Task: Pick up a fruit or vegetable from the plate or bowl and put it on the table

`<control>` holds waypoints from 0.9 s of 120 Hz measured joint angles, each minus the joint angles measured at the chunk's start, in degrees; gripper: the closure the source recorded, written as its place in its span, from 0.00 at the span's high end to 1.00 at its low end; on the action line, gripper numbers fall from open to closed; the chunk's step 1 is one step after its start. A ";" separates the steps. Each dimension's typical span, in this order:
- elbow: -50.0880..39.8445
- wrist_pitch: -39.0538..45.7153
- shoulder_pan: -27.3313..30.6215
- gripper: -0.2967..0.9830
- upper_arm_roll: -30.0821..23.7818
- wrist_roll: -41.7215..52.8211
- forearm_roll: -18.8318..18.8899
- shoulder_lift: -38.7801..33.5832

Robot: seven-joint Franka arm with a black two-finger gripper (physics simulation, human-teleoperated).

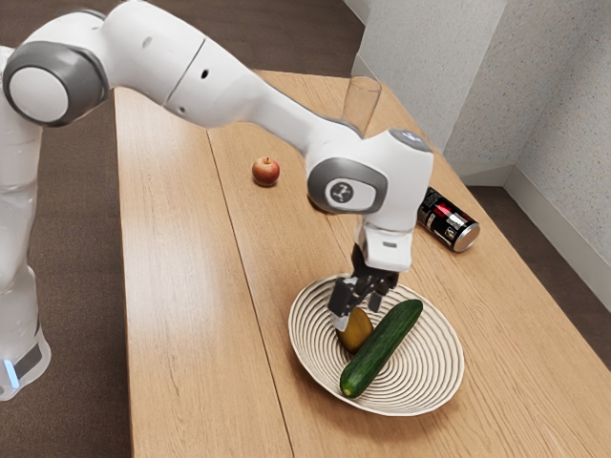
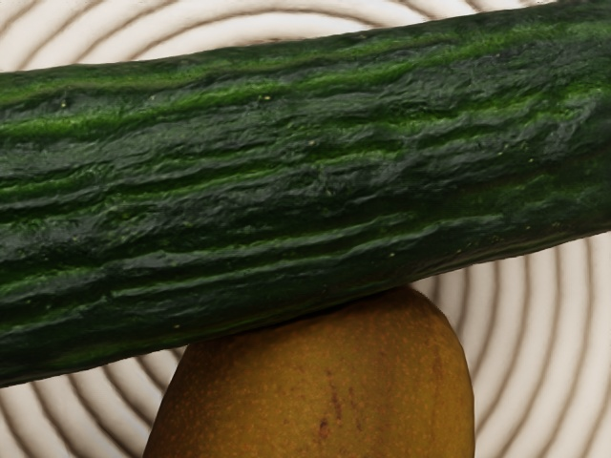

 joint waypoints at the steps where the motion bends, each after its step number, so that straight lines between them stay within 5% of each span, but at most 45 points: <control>1: 0.05 0.01 0.02 0.77 0.00 0.01 0.00 0.14; 26: 0.56 0.86 0.10 0.76 0.06 0.28 0.20 2.50; 48: 0.66 1.25 0.04 0.55 0.04 0.17 0.29 2.64; 108: 7.20 -10.71 0.38 0.48 3.30 -6.91 2.47 -6.43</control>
